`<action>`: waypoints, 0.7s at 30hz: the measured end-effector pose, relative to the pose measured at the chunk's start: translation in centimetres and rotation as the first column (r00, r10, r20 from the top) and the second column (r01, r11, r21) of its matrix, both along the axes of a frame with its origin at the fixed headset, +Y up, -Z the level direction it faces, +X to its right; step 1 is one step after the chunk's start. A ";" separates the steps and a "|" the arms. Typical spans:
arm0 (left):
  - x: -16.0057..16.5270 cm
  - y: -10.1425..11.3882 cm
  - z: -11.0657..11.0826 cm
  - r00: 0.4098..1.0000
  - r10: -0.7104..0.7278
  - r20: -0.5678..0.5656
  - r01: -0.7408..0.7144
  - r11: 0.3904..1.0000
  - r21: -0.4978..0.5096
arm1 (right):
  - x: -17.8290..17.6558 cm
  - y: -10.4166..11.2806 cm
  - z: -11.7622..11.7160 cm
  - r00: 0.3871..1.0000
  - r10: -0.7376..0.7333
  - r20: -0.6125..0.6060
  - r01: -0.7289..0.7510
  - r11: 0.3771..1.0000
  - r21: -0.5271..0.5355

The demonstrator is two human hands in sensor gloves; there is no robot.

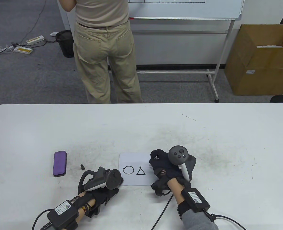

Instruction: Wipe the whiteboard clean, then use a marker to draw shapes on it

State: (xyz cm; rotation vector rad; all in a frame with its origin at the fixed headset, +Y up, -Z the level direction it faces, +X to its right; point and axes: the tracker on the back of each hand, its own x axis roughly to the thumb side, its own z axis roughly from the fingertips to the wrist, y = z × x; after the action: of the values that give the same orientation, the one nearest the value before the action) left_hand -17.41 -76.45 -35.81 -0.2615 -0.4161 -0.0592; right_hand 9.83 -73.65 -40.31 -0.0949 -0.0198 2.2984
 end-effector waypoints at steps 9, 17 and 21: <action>0.2 0.0 0.2 1.000 -0.012 0.006 0.012 1.000 0.019 | -0.5 -0.3 -0.2 0.997 0.075 -0.012 -0.075 0.997 -0.001; 0.3 0.0 0.2 1.000 -0.014 0.004 0.014 1.000 0.016 | -1.3 0.4 0.0 0.980 0.167 -0.109 -0.170 0.985 -0.017; 0.3 0.0 0.2 1.000 -0.016 0.005 0.016 1.000 0.018 | -1.2 0.9 -0.3 0.985 0.147 -0.085 -0.144 0.989 0.042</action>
State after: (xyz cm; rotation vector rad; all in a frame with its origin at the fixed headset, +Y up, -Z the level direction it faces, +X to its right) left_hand -17.12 -76.48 -35.66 -0.2472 -0.4188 -0.0795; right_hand 8.67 -72.77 -40.63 0.0271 -0.0230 2.4450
